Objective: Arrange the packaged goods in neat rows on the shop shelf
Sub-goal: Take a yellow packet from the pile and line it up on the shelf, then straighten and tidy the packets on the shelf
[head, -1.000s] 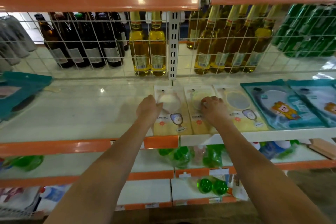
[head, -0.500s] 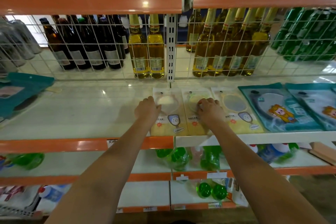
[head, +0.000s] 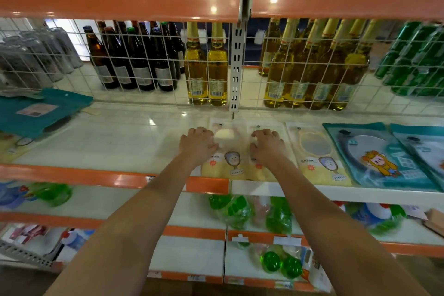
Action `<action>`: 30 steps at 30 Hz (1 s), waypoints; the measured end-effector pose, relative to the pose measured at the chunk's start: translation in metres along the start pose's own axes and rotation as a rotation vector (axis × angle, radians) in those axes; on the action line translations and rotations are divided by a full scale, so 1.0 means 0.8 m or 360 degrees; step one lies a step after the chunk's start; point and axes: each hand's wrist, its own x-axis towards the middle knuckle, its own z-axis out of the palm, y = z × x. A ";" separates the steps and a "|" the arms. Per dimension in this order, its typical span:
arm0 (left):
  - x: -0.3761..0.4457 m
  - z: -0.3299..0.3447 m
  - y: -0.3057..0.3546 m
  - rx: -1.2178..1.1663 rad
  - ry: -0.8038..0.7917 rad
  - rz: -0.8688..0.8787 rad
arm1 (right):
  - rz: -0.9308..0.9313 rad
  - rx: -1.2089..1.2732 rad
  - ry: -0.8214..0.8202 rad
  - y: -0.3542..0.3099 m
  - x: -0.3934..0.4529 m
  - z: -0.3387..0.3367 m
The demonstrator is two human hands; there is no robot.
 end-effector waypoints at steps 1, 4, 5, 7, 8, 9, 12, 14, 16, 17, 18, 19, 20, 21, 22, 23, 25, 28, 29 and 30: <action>-0.004 0.000 -0.001 0.0012 -0.0029 0.0005 | -0.0028 -0.0004 -0.0025 -0.006 0.000 0.003; -0.017 0.006 -0.010 -0.0006 -0.0067 -0.0026 | -0.0137 -0.0012 -0.0076 -0.024 0.000 0.014; -0.021 0.008 -0.014 -0.0021 -0.0068 -0.0047 | -0.0170 -0.0018 -0.0091 -0.029 -0.001 0.017; -0.033 0.009 -0.023 -0.0053 -0.0043 -0.0109 | -0.0258 -0.0044 -0.0122 -0.041 -0.001 0.024; -0.039 0.009 -0.027 -0.0064 -0.0022 -0.0145 | -0.0303 -0.0064 -0.0130 -0.047 -0.002 0.026; -0.046 0.007 -0.032 -0.0079 -0.0003 -0.0193 | -0.0349 -0.0082 -0.0130 -0.054 -0.003 0.028; -0.064 -0.002 -0.050 -0.0169 0.0015 -0.0343 | -0.0462 -0.0100 -0.0134 -0.085 -0.006 0.033; -0.075 -0.011 -0.067 -0.0211 0.0056 -0.0424 | -0.0529 -0.0081 -0.0142 -0.112 -0.006 0.035; -0.086 -0.023 -0.090 -0.0193 0.0147 -0.0486 | -0.0594 -0.0056 -0.0123 -0.142 -0.004 0.035; -0.092 -0.029 -0.103 -0.0172 0.0191 -0.0515 | -0.0625 -0.0046 -0.0110 -0.157 -0.003 0.034; -0.098 -0.035 -0.117 -0.0156 0.0224 -0.0541 | -0.0655 -0.0033 -0.0100 -0.174 -0.002 0.034; -0.105 -0.042 -0.131 -0.0147 0.0235 -0.0566 | -0.0680 -0.0017 -0.0096 -0.190 -0.002 0.034; -0.111 -0.047 -0.146 -0.0140 0.0232 -0.0594 | -0.0700 0.0000 -0.0096 -0.207 -0.003 0.034; -0.119 -0.051 -0.162 -0.0134 0.0226 -0.0625 | -0.0722 0.0012 -0.0097 -0.223 -0.005 0.037; -0.128 -0.054 -0.178 -0.0130 0.0222 -0.0655 | -0.0749 0.0019 -0.0099 -0.240 -0.007 0.040; -0.139 -0.055 -0.194 -0.0129 0.0217 -0.0689 | -0.0780 0.0021 -0.0107 -0.258 -0.011 0.046; -0.159 -0.054 -0.222 -0.0127 0.0162 -0.0742 | -0.0831 0.0023 -0.0132 -0.288 -0.019 0.058; -0.185 -0.052 -0.266 -0.0130 0.0042 -0.0815 | -0.0885 0.0015 -0.0189 -0.336 -0.029 0.075; -0.192 -0.052 -0.280 -0.0124 0.0027 -0.0839 | -0.0899 0.0018 -0.0198 -0.351 -0.031 0.079; -0.199 -0.051 -0.295 -0.0120 0.0029 -0.0856 | -0.0916 0.0023 -0.0203 -0.366 -0.033 0.083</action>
